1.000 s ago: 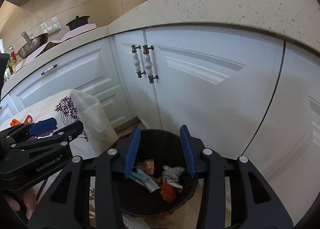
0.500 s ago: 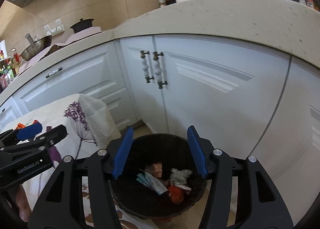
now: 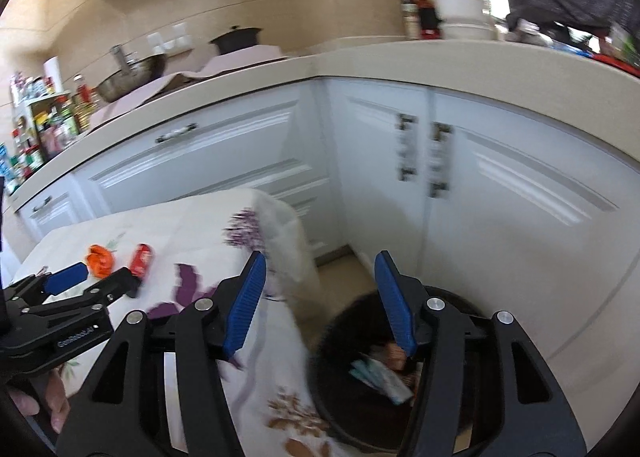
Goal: Collect trash
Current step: 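Move both open tools back over the table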
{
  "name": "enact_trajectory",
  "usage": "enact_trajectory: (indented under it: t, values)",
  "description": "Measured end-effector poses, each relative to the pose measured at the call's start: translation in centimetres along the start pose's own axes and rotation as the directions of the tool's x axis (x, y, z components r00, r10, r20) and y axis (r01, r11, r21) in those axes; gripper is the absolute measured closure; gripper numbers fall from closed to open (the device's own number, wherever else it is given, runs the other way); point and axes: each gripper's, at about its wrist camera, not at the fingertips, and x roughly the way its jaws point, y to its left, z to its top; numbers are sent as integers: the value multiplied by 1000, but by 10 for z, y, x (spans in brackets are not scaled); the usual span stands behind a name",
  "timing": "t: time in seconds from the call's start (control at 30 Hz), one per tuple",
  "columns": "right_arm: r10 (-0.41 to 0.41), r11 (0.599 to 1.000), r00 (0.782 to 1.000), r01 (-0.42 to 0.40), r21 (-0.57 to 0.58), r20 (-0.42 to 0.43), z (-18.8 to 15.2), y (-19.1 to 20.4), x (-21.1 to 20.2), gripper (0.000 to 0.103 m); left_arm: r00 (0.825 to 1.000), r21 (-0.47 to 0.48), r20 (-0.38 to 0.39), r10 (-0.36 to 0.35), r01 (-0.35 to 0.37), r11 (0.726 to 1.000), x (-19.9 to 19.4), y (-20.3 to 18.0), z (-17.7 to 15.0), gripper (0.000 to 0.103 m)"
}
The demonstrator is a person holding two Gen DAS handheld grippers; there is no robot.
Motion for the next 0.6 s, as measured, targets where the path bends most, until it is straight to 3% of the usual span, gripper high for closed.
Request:
enact_trajectory:
  t: [0.27, 0.6]
  values:
    - [115, 991, 992, -117, -58, -45, 12, 66, 30, 48, 997, -64, -16, 81, -82, 995, 14, 55, 1, 28]
    - [144, 979, 984, -157, -127, -107, 12, 123, 61, 48, 991, -125, -38, 131, -135, 983, 24, 101, -3, 28]
